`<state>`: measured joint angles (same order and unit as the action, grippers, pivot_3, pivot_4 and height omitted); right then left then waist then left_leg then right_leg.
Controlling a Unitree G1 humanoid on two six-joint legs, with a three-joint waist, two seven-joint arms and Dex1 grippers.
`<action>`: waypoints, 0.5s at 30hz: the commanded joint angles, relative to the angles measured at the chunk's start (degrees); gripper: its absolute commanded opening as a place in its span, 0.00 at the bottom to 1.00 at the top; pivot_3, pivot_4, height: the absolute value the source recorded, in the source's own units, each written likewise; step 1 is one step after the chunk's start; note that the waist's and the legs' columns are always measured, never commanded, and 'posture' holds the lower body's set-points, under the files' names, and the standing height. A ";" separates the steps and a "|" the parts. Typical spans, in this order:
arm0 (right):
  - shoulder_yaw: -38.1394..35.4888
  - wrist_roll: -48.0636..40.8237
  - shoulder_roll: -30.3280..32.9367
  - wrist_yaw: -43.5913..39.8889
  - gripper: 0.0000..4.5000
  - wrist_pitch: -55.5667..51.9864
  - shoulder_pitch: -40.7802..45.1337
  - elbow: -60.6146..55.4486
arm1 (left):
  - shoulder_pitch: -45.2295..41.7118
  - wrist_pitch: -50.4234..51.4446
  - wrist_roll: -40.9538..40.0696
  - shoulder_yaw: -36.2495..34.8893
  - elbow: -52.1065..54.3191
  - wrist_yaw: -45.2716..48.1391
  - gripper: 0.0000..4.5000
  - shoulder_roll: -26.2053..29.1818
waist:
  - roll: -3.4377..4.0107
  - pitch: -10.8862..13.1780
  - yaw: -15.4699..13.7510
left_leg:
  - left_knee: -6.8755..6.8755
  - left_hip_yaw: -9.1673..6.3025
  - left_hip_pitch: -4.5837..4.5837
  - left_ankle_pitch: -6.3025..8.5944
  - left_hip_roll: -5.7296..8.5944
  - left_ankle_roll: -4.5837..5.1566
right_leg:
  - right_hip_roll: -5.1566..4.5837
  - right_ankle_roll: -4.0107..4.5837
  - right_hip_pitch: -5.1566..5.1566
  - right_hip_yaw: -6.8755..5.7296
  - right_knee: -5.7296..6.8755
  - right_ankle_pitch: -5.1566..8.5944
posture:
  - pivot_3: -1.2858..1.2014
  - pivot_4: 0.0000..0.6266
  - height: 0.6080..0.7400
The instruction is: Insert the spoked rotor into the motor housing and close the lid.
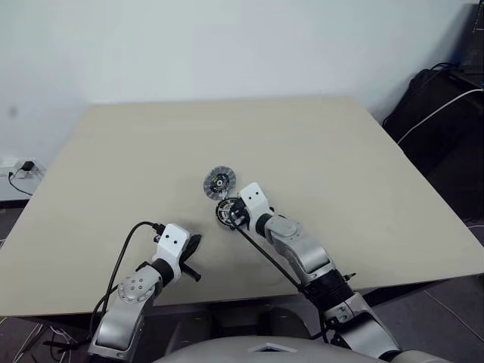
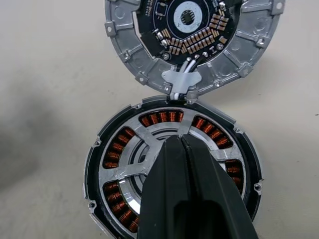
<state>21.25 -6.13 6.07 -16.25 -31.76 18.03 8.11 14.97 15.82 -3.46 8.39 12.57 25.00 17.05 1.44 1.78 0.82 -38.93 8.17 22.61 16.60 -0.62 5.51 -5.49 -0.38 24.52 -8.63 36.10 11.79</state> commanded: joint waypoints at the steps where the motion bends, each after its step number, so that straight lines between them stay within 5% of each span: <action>1: -1.30 0.19 1.37 -2.70 0.01 -1.70 2.54 -3.81 | -0.58 -0.46 -0.47 -0.24 2.05 -0.39 0.00 -0.28 | 0.00 0.00 -0.02 | 0.00 0.00 0.00 0.00 0.00 -0.01 | 0.00 0.00 0.00 0.00 0.01 0.00 | 0.52 0.00 1.00; 7: 5.53 4.23 12.90 -16.13 0.01 -1.09 6.63 -11.66 | -1.13 -0.09 -0.40 0.30 2.09 -0.45 0.00 -0.73 | 0.01 0.01 -0.11 | -0.03 -0.01 0.03 0.00 0.01 0.01 | -0.03 0.00 0.02 -0.01 0.00 0.00 | 0.52 0.00 1.00; 10: 12.12 7.80 21.71 -26.43 0.14 0.80 9.28 -15.29 | -1.36 0.10 -0.42 0.54 2.06 -0.35 0.00 -0.97 | -0.01 0.00 -0.16 | -0.06 -0.02 0.03 0.03 0.01 0.06 | -0.04 0.02 0.02 -0.05 -0.01 0.02 | 0.52 0.00 1.00; 15: 19.45 13.66 29.81 -37.68 0.51 4.14 13.29 -18.20 | -1.56 0.30 -0.44 0.74 2.00 -0.36 0.00 -1.49 | -0.06 0.01 -0.19 | -0.13 -0.05 0.04 0.06 -0.01 0.14 | -0.05 0.05 0.00 -0.13 0.00 0.03 | 0.52 0.00 1.00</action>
<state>40.27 5.74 35.52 -51.36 -29.72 29.05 -7.80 14.24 16.12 -3.46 8.91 12.61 24.95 15.87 1.37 1.80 0.63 -39.08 8.12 22.65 16.67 -0.64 5.65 -5.55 -0.35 24.52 -8.76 36.10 11.82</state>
